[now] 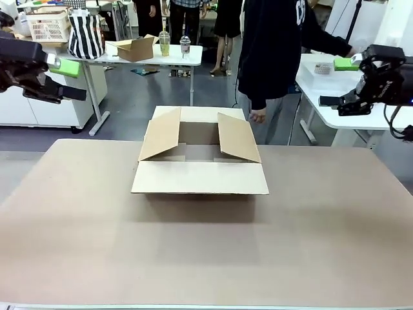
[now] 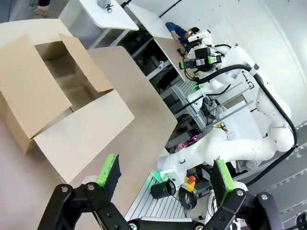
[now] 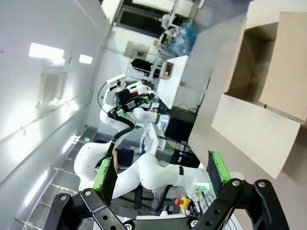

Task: Pack the gift set into the box.
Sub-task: Place both hands on the side flaps of the Package Box and spread them outward.

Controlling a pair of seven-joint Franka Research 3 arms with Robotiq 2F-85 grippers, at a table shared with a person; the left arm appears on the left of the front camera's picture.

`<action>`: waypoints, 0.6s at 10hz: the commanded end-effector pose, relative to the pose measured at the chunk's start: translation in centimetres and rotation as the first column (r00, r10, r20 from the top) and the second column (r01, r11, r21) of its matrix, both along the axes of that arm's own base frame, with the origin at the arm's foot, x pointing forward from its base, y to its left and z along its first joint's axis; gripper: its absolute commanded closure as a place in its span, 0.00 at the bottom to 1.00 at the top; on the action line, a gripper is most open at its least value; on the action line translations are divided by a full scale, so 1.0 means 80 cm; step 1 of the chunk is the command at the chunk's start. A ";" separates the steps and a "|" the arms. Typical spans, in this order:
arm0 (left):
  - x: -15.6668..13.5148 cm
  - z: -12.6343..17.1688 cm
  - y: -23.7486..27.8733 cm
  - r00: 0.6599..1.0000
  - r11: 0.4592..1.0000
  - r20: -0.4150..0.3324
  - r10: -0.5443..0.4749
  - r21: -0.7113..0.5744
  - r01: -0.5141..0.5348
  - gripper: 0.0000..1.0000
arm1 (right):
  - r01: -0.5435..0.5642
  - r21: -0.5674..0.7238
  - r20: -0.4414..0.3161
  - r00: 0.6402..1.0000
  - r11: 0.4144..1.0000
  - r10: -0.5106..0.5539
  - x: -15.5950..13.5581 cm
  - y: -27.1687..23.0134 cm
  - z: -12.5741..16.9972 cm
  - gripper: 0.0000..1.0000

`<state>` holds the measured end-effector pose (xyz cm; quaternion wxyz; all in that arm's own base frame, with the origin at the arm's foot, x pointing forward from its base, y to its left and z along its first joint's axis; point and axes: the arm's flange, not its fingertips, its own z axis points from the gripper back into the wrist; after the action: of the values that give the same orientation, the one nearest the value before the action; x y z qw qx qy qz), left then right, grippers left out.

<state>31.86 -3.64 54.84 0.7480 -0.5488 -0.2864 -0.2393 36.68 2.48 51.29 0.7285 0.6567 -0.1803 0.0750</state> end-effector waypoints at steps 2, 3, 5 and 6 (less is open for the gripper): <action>0.000 0.000 0.000 1.000 1.000 0.000 0.000 0.000 0.000 0.00 | -0.001 0.020 0.028 1.000 1.000 0.000 0.003 0.002 0.005 0.00; 0.009 0.014 -0.013 0.999 0.998 -0.039 0.009 0.059 -0.007 0.00 | -0.001 0.020 0.028 1.000 1.000 0.000 0.003 0.002 0.005 0.00; 0.063 0.052 -0.065 0.944 0.951 -0.282 0.170 0.297 -0.082 0.00 | -0.001 0.020 0.028 1.000 1.000 0.000 0.003 0.002 0.005 0.00; 0.099 0.068 -0.095 0.917 0.910 -0.340 0.209 0.410 -0.055 0.00 | -0.001 0.020 0.028 1.000 1.000 0.000 0.003 0.002 0.005 0.00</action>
<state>36.45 -9.67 58.06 0.8591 -0.4438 -0.2069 -0.1493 36.64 2.53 51.34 0.7286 0.6567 -0.1789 0.0768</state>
